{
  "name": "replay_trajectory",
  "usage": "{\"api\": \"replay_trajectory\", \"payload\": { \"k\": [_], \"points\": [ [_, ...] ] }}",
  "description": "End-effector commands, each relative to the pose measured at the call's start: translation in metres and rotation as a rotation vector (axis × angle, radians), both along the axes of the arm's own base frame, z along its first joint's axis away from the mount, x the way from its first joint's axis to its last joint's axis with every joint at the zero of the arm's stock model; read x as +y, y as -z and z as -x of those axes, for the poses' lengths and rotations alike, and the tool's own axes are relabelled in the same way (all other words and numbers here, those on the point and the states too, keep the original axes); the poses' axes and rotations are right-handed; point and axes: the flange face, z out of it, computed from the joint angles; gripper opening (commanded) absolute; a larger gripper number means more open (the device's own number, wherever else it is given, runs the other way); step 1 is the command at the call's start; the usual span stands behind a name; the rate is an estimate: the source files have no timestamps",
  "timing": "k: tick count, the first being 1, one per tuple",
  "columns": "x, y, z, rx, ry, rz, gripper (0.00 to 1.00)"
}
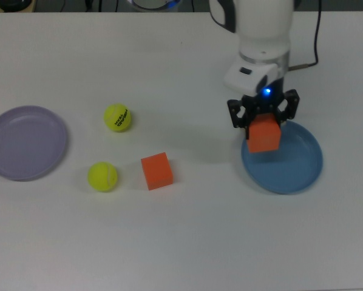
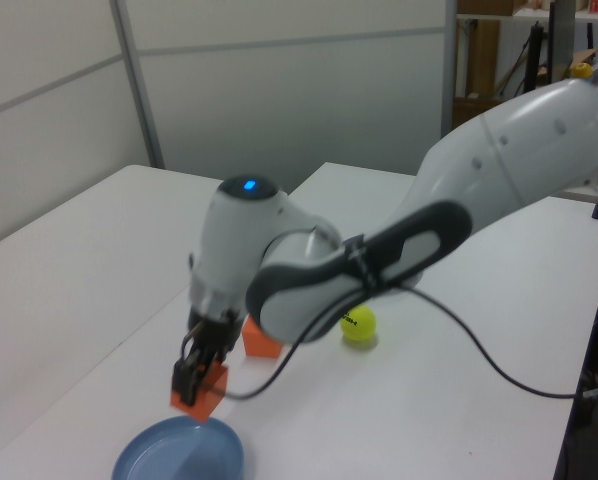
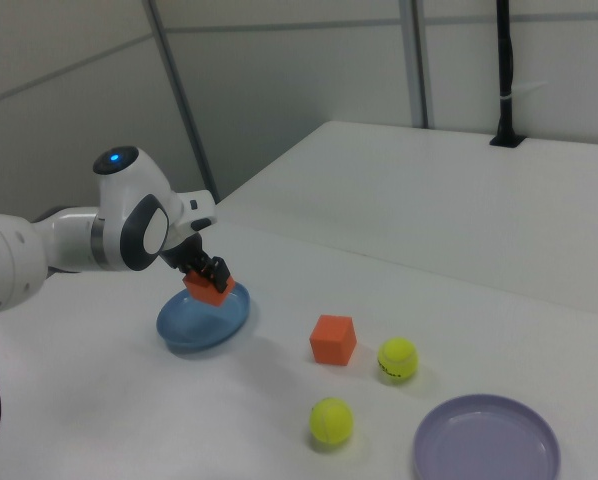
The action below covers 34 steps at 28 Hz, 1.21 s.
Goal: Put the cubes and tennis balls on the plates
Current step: 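Carry the orange cube over the blue plate and lower it, then open the gripper to release the cube on the blue plate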
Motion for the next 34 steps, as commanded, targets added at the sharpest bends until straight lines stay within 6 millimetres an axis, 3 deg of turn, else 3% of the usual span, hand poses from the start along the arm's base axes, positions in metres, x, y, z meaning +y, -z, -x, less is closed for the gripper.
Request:
{"api": "replay_trajectory", "payload": {
  "k": [1,6,14,15,17,18,26,28,32,34],
  "points": [
    [0.030,0.033,-0.010,-0.013,0.021,0.030,0.00],
    [0.052,0.050,0.000,-0.001,-0.004,0.034,0.00],
    [0.058,0.060,0.002,0.010,-0.012,0.036,0.00],
    [0.058,0.060,0.002,0.010,-0.012,0.036,0.17],
    [0.057,0.061,0.002,0.010,-0.013,0.039,0.94],
    [0.058,0.061,0.002,0.010,-0.013,0.038,1.00],
    [0.055,0.053,-0.001,0.022,0.068,0.004,1.00],
    [0.053,0.033,-0.007,-0.006,0.073,-0.015,1.00],
    [0.031,0.006,-0.020,-0.042,0.083,-0.016,1.00],
    [0.005,-0.001,-0.033,-0.042,0.052,0.025,1.00]
  ]
}}
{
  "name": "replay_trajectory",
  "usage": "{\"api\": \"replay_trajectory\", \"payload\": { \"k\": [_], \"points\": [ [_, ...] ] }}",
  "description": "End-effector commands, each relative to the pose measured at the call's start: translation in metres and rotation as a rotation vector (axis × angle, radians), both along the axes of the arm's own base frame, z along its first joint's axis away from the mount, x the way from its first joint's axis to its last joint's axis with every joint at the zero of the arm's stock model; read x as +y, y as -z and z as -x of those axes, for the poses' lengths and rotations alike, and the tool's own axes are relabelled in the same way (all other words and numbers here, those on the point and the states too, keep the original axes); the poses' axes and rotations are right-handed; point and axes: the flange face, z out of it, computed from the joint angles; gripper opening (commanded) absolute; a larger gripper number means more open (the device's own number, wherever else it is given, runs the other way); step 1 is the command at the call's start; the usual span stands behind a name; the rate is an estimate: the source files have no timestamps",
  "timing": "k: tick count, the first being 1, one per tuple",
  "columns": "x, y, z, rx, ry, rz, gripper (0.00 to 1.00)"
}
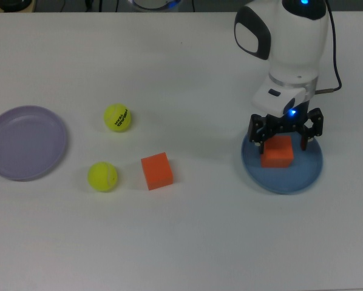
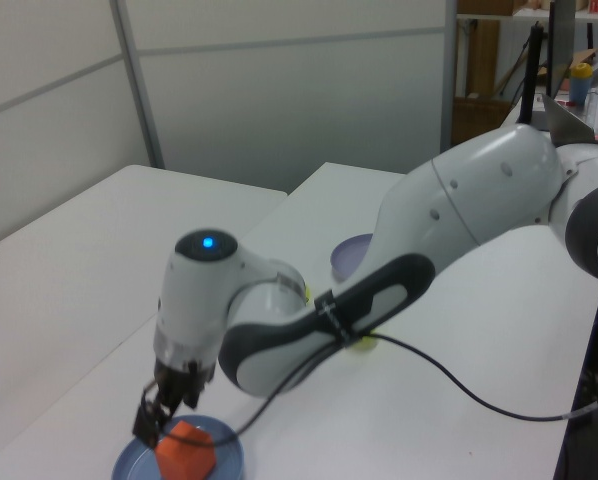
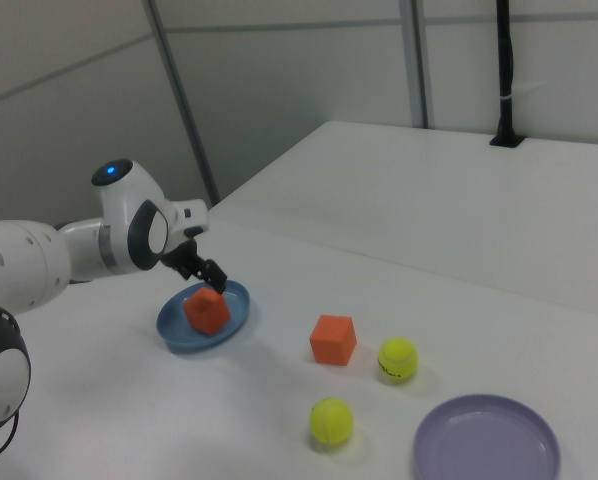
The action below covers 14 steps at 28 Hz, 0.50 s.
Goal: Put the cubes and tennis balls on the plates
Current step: 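Open the gripper to release the cube on the blue plate, then move the gripper over the second orange cube and descend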
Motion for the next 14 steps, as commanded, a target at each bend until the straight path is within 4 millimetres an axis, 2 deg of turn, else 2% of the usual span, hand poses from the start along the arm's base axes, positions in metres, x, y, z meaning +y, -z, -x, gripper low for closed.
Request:
{"api": "replay_trajectory", "payload": {
  "k": [1,4,5,10,11,14],
  "points": [
    [-0.048,-0.027,-0.022,-0.022,-0.030,0.057,1.00],
    [-0.079,-0.031,-0.037,-0.005,-0.077,0.091,1.00],
    [-0.098,-0.033,-0.046,0.001,-0.110,0.089,1.00],
    [-0.149,-0.040,-0.067,0.015,-0.167,0.099,1.00],
    [-0.166,-0.040,-0.072,0.026,-0.187,0.109,1.00],
    [-0.186,-0.042,-0.080,0.041,-0.215,0.112,1.00]
  ]
}}
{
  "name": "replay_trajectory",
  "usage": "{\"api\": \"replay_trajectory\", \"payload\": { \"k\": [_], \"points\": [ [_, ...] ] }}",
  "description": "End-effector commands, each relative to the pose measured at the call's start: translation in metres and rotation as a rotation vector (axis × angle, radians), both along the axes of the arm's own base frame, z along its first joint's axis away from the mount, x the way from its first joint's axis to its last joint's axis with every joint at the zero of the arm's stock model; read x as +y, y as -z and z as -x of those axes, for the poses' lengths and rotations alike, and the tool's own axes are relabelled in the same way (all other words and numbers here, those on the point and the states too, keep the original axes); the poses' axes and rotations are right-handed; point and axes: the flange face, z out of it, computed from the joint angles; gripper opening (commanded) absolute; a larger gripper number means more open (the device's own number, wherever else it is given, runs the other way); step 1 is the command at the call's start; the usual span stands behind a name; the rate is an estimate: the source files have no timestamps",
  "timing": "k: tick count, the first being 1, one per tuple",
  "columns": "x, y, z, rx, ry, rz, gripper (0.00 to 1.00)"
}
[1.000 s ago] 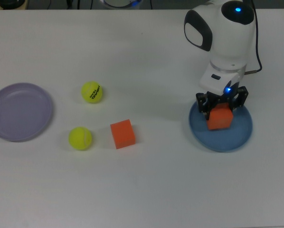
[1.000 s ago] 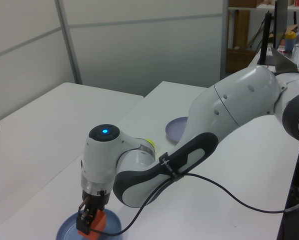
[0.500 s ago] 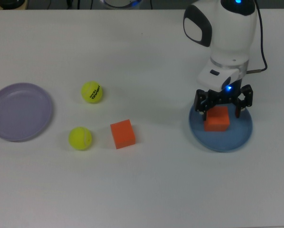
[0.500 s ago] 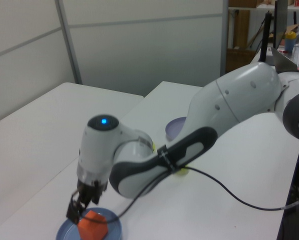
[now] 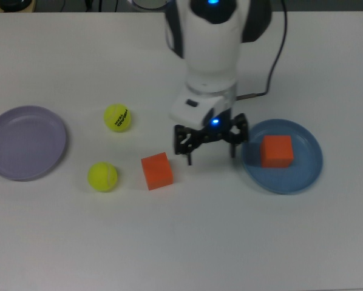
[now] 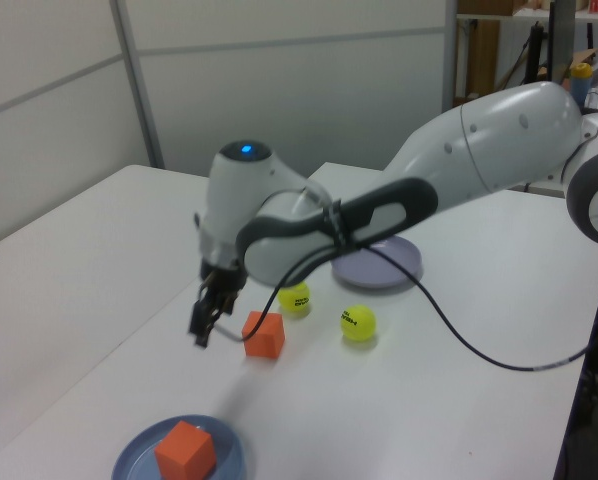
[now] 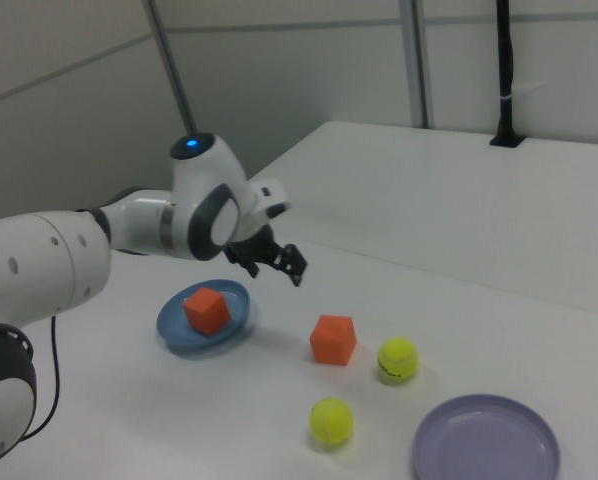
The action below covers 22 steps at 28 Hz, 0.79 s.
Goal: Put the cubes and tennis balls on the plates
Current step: 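Move the gripper over the second orange cube and descend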
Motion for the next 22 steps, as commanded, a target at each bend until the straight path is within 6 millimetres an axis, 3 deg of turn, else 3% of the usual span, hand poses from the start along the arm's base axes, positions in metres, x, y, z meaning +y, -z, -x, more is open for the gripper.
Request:
{"api": "replay_trajectory", "payload": {
  "k": [1,5,9,14,22],
  "points": [
    [-0.036,-0.013,-0.008,0.033,-0.072,0.022,1.00],
    [-0.077,-0.008,-0.016,0.091,-0.117,0.032,1.00],
    [-0.101,-0.004,-0.020,0.114,-0.136,0.002,1.00],
    [-0.114,0.005,-0.024,0.128,-0.114,-0.017,1.00],
    [-0.114,0.014,-0.026,0.141,-0.113,-0.031,1.00]
  ]
}}
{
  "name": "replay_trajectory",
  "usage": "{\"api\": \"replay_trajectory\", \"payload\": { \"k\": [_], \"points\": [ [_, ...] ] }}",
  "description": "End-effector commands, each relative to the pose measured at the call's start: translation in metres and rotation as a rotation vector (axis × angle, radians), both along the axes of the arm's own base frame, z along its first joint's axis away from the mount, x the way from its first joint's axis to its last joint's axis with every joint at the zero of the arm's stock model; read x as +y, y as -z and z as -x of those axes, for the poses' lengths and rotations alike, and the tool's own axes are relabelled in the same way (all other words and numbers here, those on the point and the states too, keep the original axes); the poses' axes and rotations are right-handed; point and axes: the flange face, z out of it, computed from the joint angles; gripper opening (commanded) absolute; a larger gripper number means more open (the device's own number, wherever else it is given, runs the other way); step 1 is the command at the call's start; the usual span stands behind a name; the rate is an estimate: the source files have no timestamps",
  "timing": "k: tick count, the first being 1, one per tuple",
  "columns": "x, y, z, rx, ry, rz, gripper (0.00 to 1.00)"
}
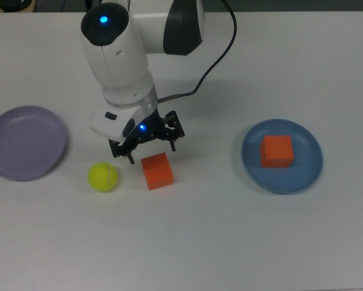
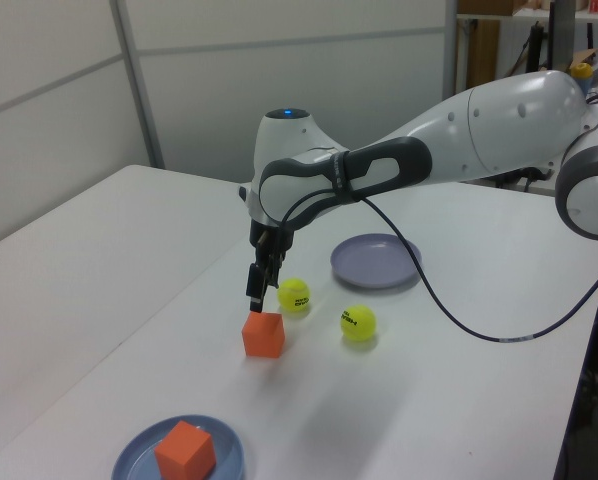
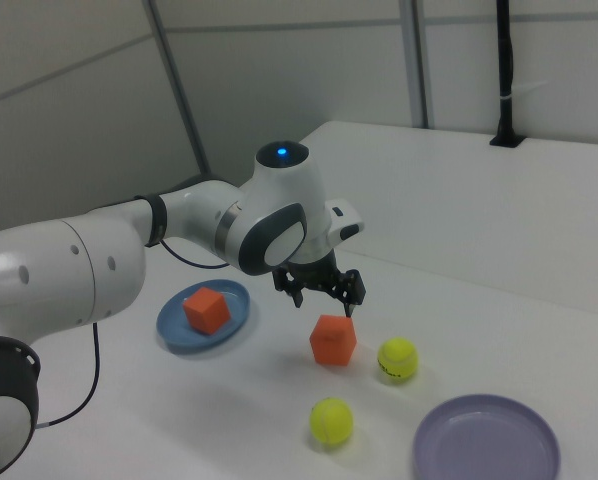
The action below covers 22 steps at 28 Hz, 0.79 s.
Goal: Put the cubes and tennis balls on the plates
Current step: 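Move the gripper over the second orange cube and descend, then grasp the second orange cube and lift it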
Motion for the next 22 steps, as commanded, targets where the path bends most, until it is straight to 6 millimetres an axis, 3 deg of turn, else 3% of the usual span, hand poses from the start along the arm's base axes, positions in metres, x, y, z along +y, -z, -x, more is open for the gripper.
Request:
{"api": "replay_trajectory", "payload": {
  "k": [1,11,15,22],
  "points": [
    [0.001,0.003,0.001,0.021,-0.011,-0.017,1.00],
    [0.002,0.026,-0.001,0.060,0.038,-0.043,1.00],
    [0.002,0.045,-0.003,0.090,0.072,-0.040,1.00],
    [-0.003,0.051,-0.004,0.097,0.086,-0.034,1.00]
  ]
}}
